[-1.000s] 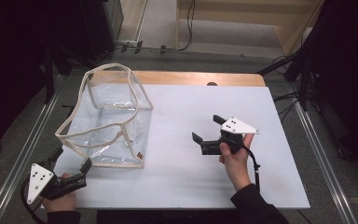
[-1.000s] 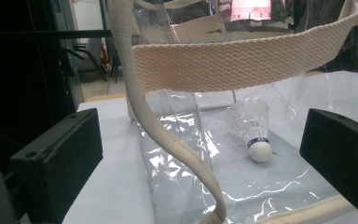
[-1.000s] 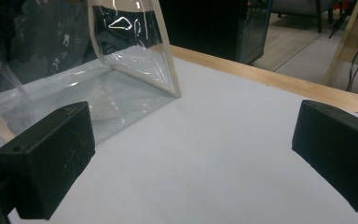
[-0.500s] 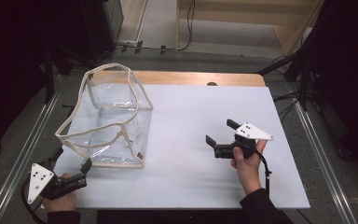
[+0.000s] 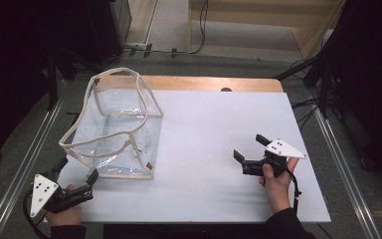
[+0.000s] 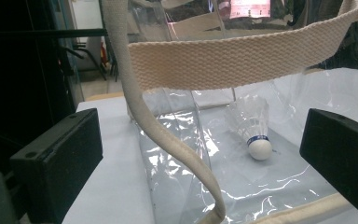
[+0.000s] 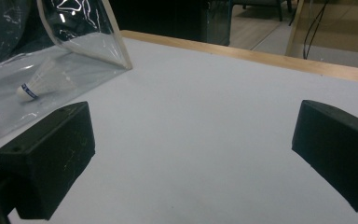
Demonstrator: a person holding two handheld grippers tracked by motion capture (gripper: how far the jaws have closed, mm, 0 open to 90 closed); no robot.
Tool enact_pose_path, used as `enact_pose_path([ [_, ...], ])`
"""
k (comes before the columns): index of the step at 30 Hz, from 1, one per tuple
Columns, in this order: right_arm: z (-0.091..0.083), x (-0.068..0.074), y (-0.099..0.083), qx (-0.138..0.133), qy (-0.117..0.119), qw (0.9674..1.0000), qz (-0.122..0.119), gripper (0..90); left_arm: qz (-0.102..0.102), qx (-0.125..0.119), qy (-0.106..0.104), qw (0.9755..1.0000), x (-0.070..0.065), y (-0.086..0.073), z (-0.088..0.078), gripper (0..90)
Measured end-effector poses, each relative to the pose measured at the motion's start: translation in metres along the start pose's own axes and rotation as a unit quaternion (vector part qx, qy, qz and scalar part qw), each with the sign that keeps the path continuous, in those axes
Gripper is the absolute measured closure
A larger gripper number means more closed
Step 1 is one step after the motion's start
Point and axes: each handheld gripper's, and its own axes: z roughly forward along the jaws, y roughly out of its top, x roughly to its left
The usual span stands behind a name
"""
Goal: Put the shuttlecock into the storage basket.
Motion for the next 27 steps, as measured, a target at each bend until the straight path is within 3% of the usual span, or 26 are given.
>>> enact_pose_path([
  [27,-0.044,-0.034,-0.03,-0.007,-0.037,0.999,0.027,0.0,0.0,0.0,-0.001,1.0,0.0,0.0,0.0,0.0],
])
